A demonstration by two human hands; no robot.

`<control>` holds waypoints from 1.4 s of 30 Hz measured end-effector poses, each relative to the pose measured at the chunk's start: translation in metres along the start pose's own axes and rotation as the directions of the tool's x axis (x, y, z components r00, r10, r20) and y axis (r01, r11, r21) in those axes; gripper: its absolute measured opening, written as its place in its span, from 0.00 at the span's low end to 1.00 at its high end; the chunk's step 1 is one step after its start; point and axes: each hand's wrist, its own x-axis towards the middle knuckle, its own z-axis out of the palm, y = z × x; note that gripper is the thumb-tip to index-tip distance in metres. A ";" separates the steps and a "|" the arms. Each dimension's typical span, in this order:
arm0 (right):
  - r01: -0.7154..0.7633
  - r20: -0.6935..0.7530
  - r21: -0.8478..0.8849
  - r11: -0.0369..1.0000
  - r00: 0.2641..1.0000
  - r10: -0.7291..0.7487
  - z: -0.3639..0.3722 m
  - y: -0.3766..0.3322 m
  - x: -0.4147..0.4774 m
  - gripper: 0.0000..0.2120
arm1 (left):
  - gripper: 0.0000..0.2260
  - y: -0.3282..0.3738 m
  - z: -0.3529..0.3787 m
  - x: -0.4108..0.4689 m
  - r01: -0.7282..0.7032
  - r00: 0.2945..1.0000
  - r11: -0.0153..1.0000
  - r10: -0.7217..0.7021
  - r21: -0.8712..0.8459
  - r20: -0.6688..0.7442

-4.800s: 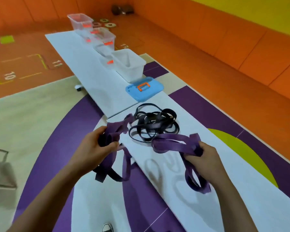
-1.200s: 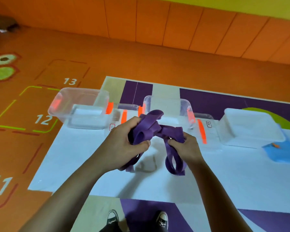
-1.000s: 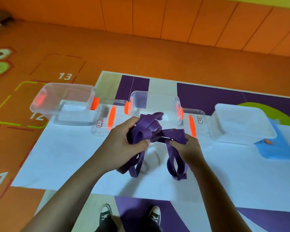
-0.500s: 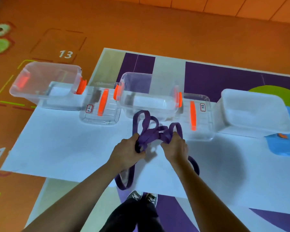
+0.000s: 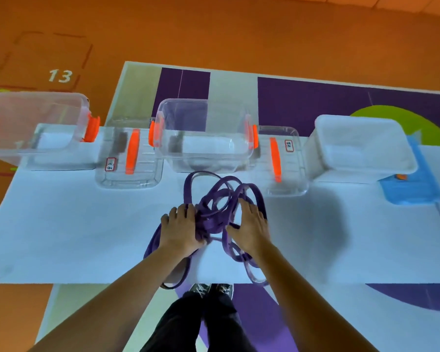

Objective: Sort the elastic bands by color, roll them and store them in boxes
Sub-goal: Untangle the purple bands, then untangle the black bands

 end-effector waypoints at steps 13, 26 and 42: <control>0.032 -0.368 0.068 0.997 0.930 -0.004 -0.041 0.021 -0.066 0.25 | 0.15 0.065 -0.057 -0.048 -0.385 0.897 0.923 0.378 0.012 -0.231; -0.034 -0.622 0.157 0.987 0.773 0.126 -0.141 0.207 -0.160 0.20 | 0.10 0.296 -0.057 -0.083 -0.645 0.678 0.759 0.624 0.092 -0.388; -0.166 -0.581 0.278 0.946 0.756 0.303 -0.248 0.474 -0.212 0.19 | 0.09 0.569 0.008 -0.091 -0.707 0.659 0.702 0.699 0.085 -0.279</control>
